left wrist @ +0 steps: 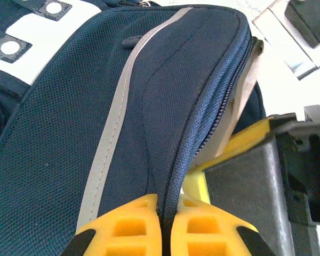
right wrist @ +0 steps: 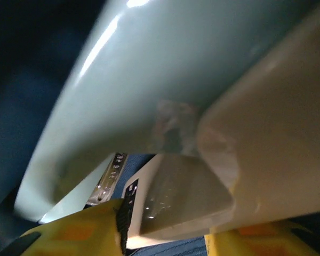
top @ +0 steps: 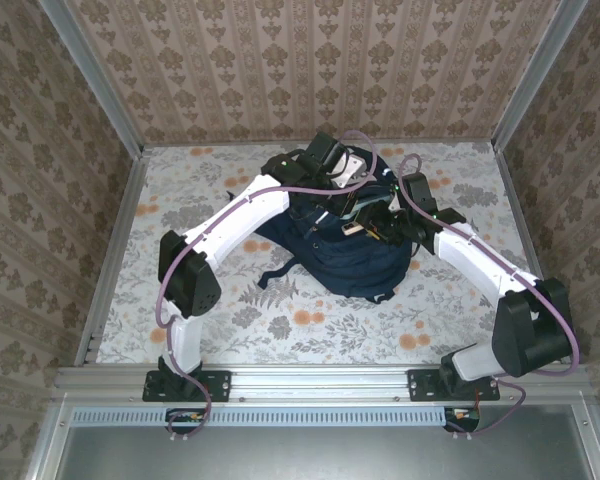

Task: Pack books, pencil case, and school supplies into a backpack

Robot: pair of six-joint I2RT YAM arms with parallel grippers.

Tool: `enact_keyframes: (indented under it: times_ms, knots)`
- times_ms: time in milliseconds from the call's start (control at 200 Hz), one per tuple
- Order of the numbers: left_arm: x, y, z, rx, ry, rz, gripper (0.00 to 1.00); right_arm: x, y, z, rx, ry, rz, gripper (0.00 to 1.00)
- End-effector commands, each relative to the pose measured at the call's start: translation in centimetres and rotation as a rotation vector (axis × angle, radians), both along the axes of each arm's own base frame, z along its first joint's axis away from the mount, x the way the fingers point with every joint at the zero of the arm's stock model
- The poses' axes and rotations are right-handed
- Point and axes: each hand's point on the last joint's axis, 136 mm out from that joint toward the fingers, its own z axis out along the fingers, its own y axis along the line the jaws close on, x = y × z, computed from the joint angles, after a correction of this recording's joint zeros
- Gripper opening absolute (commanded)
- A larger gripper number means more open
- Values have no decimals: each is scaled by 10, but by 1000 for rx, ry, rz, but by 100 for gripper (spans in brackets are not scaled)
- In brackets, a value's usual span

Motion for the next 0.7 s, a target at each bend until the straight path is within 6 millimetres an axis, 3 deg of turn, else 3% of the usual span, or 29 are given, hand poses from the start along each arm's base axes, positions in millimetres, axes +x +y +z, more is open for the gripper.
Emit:
enact_keyframes:
  times_ms: [0, 20, 80, 220, 695]
  knots:
    - [-1, 0, 37, -48, -124, -30, 0, 14, -3, 34, 42, -114, 11, 50]
    - [-1, 1, 36, -43, -128, -30, 0, 11, -6, 44, 46, -142, 4, 52]
    - [0, 3, 36, -37, -142, -33, 0, 9, -17, 48, 44, -158, -21, 54]
    - [2, 3, 36, -31, -157, -37, 0, 8, -30, 43, 46, -144, -55, 54]
    - [-9, -8, 41, -56, -169, -111, 0, 29, -4, 24, 98, -99, -2, 43]
